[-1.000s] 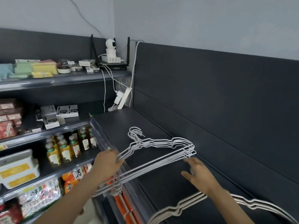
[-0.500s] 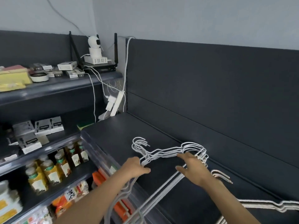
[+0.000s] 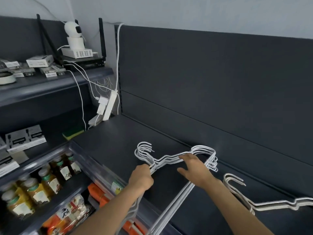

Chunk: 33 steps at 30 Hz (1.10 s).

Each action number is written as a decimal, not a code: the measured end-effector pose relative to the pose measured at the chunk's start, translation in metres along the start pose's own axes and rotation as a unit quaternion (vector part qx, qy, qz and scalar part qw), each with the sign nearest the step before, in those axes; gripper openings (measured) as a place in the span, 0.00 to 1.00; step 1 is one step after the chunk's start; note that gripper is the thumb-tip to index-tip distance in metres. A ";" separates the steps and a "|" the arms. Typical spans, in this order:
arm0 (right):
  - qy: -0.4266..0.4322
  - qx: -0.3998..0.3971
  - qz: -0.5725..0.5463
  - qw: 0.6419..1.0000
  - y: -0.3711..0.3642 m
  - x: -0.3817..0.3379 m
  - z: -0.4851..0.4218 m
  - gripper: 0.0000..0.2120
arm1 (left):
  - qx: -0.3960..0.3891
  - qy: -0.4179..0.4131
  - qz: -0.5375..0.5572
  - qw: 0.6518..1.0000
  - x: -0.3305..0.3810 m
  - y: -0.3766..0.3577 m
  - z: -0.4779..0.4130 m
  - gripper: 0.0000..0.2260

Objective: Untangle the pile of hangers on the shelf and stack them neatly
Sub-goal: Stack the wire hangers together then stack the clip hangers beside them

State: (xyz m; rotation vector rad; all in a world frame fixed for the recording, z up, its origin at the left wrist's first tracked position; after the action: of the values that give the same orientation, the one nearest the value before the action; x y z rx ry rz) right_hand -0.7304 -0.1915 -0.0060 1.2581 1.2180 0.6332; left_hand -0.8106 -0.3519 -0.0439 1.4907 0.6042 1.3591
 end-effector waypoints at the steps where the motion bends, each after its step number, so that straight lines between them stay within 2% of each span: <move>1: 0.008 0.002 0.003 1.000 0.001 0.000 -0.003 0.25 | 0.004 -0.003 -0.002 1.000 -0.001 0.002 -0.002 0.05; 5: 0.038 0.016 0.019 0.999 0.007 -0.003 -0.019 0.28 | 0.032 -0.036 -0.012 0.999 -0.004 0.014 -0.009 0.04; 9: 0.051 0.024 0.040 0.998 0.008 -0.011 -0.031 0.31 | 0.065 -0.083 -0.023 0.994 -0.006 0.033 -0.021 0.06; 13: 0.055 0.032 0.071 0.995 0.011 -0.018 -0.048 0.33 | 0.106 -0.157 -0.061 0.980 -0.002 0.065 -0.036 0.05; 16: 0.044 0.053 0.076 0.995 0.013 -0.023 -0.064 0.33 | 0.126 -0.216 -0.046 0.967 -0.002 0.086 -0.055 0.05; 22: -0.033 0.082 0.015 0.996 0.002 -0.041 -0.082 0.20 | 0.120 -0.299 -0.011 0.947 0.005 0.112 -0.101 0.09; 27: -0.111 0.191 -0.028 0.975 0.014 -0.029 -0.086 0.16 | 0.144 -0.347 0.027 0.926 0.036 0.117 -0.131 0.07; 30: -0.135 0.223 0.002 0.965 0.024 -0.022 -0.090 0.11 | 0.171 -0.347 0.040 0.921 0.054 0.111 -0.145 0.09; 33: -0.141 0.217 0.058 0.964 0.023 -0.020 -0.090 0.11 | 0.175 -0.333 0.050 0.925 0.057 0.093 -0.151 0.12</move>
State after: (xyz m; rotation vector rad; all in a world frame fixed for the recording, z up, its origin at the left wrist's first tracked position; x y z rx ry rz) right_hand -0.8142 -0.1707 0.0347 1.7320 1.0805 0.2571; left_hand -0.9609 -0.2885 0.0460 2.1581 0.3350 0.7444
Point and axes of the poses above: each hand's wrist, its own z-axis away from the middle knuckle, its own y-axis out of the back of the hand, x = y × z, the point moved 5 cm from there along -z, towards the middle knuckle, and after that the axes turned 13 degrees about x, right-handed, at the moved point
